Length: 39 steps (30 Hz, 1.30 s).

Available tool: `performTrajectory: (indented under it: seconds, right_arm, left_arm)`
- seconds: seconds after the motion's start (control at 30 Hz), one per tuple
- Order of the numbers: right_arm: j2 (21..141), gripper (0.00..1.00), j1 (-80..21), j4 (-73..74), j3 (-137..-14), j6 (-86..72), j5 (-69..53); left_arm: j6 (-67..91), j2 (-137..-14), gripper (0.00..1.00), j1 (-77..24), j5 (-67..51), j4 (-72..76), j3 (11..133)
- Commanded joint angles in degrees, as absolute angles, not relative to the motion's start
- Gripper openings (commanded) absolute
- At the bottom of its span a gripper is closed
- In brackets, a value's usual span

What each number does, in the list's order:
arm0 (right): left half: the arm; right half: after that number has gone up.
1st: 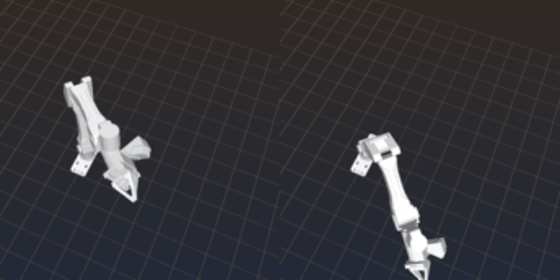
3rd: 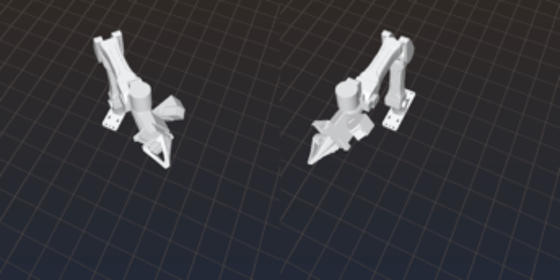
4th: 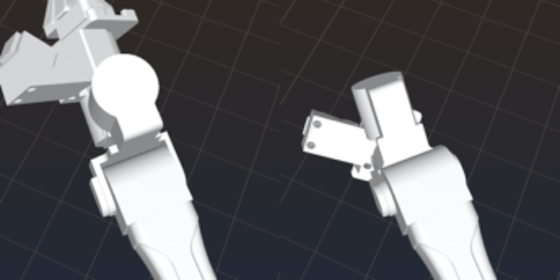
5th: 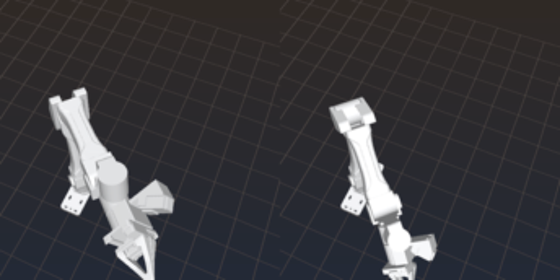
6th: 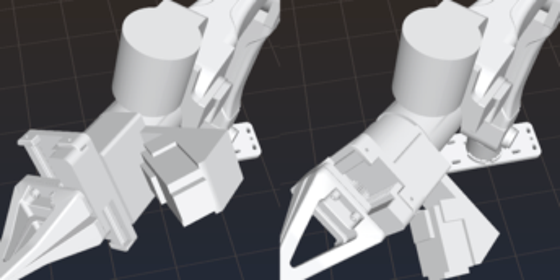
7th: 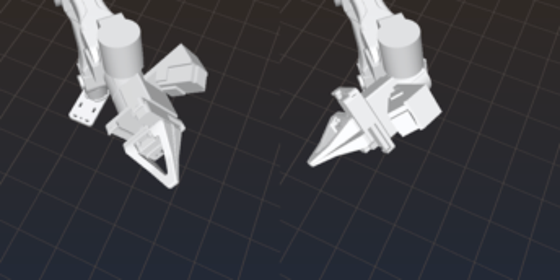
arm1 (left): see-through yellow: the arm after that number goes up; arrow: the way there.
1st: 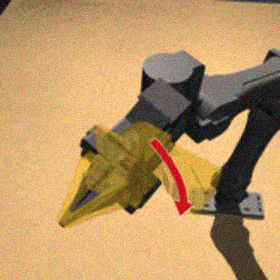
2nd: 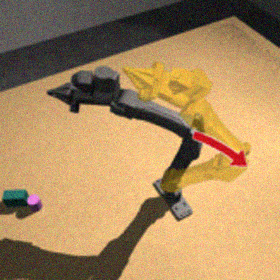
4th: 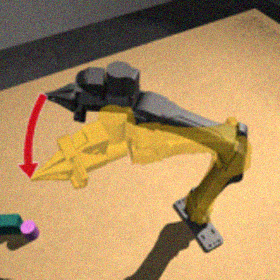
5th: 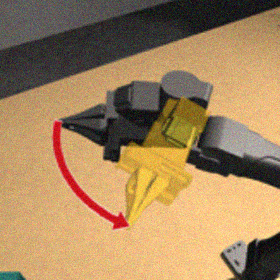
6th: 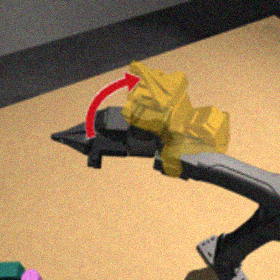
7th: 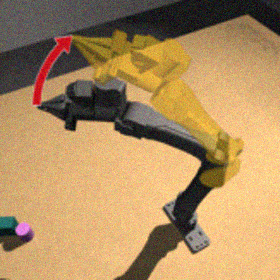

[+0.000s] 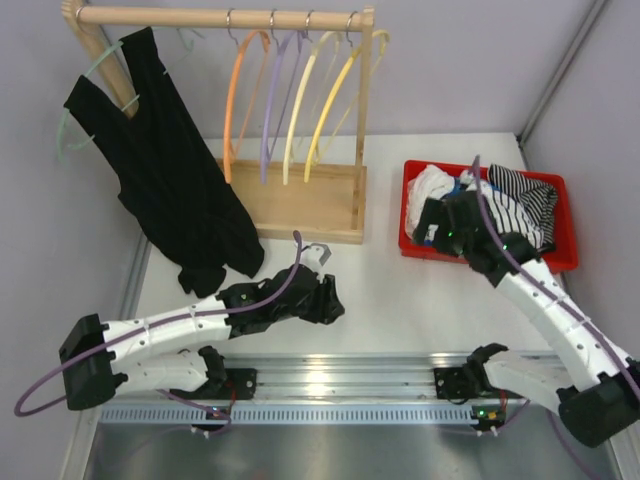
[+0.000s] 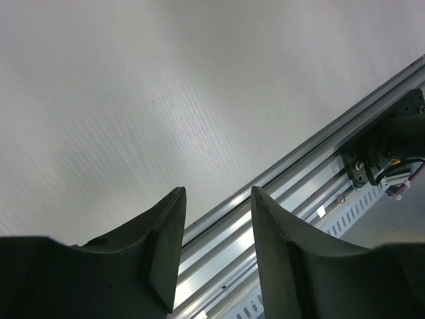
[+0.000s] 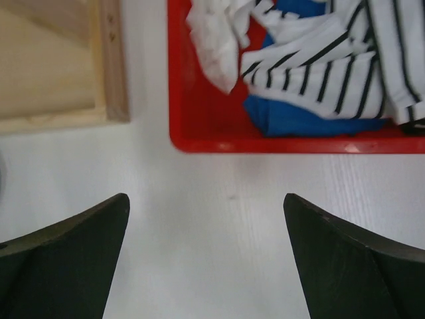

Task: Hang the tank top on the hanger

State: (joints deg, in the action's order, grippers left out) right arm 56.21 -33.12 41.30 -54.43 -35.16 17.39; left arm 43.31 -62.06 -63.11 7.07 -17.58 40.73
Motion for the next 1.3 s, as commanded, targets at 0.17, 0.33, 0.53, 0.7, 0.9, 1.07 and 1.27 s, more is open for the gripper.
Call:
performTrajectory:
  seconds: [0.17,0.33,0.53,0.7,0.9,1.07,1.27]
  right_arm:
    - [71.3,1.0,-4.8,41.7,-70.3,-26.9,8.4]
    - [78.8,0.98,5.3,41.6,-73.9,-26.0,8.1]
    - [84.7,0.96,12.3,37.3,-68.1,-25.8,9.5]
    - [88.9,0.94,13.1,35.6,-65.8,-27.0,10.5]
    - [90.7,0.79,13.2,33.0,-64.5,-28.1,8.7]
    - [87.9,0.25,13.1,33.2,-65.5,-27.9,7.3]
    - [80.5,0.0,13.0,36.7,-71.8,-27.1,2.4]
  left_arm:
    - [41.4,-61.6,0.49,-63.3,6.2,-15.5,42.2]
    - [41.3,-61.3,0.49,-63.3,5.9,-15.3,42.3]
    - [41.4,-60.3,0.49,-63.4,5.7,-14.9,41.5]
    - [41.6,-60.1,0.49,-63.3,5.4,-13.4,40.1]
    - [41.3,-59.7,0.49,-63.3,5.9,-13.9,40.0]
    - [41.3,-59.8,0.49,-63.2,6.4,-13.9,40.1]
    - [41.3,-59.8,0.49,-63.3,6.8,-14.3,41.6]
